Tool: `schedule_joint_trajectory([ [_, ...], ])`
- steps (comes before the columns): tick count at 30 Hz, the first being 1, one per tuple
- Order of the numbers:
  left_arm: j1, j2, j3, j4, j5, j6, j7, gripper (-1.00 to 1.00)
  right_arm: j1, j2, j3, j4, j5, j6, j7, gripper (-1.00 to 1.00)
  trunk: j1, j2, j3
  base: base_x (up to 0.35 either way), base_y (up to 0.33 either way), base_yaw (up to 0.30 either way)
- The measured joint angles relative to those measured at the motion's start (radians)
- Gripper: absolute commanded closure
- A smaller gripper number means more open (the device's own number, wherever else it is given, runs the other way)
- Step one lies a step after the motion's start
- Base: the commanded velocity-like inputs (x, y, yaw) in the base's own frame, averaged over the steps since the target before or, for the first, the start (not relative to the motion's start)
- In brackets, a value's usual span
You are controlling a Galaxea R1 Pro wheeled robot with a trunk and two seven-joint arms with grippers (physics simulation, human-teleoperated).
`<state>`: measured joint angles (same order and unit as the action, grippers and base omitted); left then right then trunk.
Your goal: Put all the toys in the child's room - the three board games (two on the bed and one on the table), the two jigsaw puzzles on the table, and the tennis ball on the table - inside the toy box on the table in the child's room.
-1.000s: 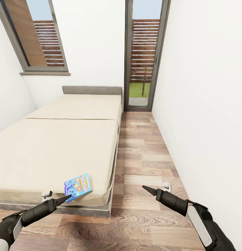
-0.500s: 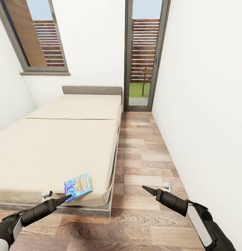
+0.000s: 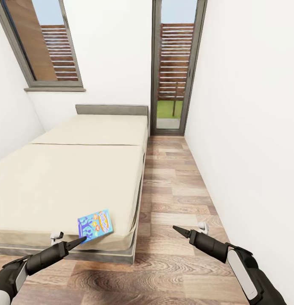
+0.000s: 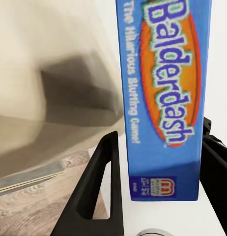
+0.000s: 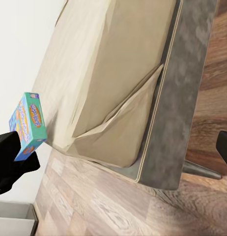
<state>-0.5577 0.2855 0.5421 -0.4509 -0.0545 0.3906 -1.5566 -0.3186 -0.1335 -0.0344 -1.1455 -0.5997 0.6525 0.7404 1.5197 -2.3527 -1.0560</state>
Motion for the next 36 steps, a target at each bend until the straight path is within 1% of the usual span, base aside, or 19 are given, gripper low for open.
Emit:
schedule_joint_trajectory([
  [28,-0.001,0.005,-0.001,-0.005,0.000,-0.001,-0.009,1.00,0.000,0.000,0.000,-0.002,0.000,-0.001,0.000,-1.00,-0.107,0.196,0.088,0.000,0.000,0.000],
  [34,-0.003,0.016,-0.002,-0.008,-0.001,0.005,-0.009,1.00,0.000,0.000,0.000,-0.002,0.000,0.000,0.000,-1.00,-0.130,0.238,0.106,0.000,0.000,0.000],
  [36,-0.003,0.027,-0.003,-0.013,-0.002,0.029,-0.009,1.00,0.000,0.000,0.000,-0.003,0.000,0.000,0.000,-1.00,-0.138,0.252,0.113,0.000,0.000,0.000],
])
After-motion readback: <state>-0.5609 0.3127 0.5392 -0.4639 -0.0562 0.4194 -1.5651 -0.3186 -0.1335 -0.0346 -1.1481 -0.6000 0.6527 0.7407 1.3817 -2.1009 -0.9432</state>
